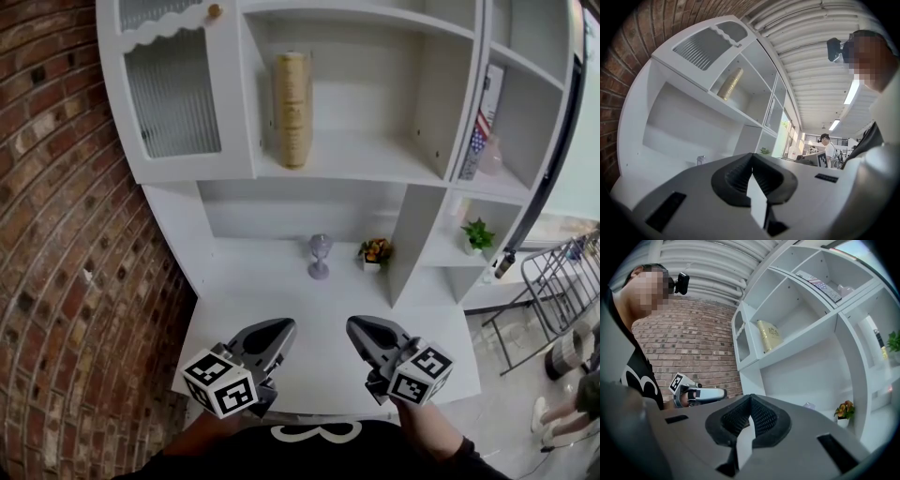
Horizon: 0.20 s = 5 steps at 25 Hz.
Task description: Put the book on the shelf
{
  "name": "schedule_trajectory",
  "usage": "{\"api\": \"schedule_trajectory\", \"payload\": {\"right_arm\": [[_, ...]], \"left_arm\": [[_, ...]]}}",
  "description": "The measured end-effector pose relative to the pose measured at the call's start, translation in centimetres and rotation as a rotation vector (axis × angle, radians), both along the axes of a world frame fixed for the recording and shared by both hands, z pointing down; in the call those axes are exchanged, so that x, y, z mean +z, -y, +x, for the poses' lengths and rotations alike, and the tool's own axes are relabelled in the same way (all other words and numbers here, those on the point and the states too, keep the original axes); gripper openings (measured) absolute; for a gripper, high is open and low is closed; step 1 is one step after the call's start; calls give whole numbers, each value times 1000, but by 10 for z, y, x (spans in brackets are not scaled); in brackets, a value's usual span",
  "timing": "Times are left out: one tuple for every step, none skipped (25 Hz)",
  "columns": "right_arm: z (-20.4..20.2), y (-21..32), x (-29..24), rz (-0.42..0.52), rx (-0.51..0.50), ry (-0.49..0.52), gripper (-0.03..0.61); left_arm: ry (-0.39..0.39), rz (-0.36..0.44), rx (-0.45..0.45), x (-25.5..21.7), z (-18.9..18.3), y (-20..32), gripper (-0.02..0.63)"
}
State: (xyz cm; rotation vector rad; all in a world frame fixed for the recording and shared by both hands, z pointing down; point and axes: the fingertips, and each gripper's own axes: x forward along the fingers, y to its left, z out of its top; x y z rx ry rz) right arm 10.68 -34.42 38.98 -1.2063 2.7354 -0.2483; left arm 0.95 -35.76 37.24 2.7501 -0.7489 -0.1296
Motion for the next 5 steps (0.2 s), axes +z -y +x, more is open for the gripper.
{"api": "schedule_trajectory", "payload": {"right_arm": [[0, -1, 0, 0, 0, 1, 9], [0, -1, 1, -1, 0, 2, 9], [0, -2, 2, -3, 0, 3, 9], [0, -2, 3, -5, 1, 3, 9], [0, -3, 4, -7, 2, 4, 9]], "left_arm": [[1, -1, 1, 0, 0, -1, 3], [1, -3, 1, 1, 0, -1, 3], [0, -5, 1, 1, 0, -2, 3], [0, -8, 2, 2, 0, -2, 3], [-1, -11, 2, 2, 0, -2, 3]]}}
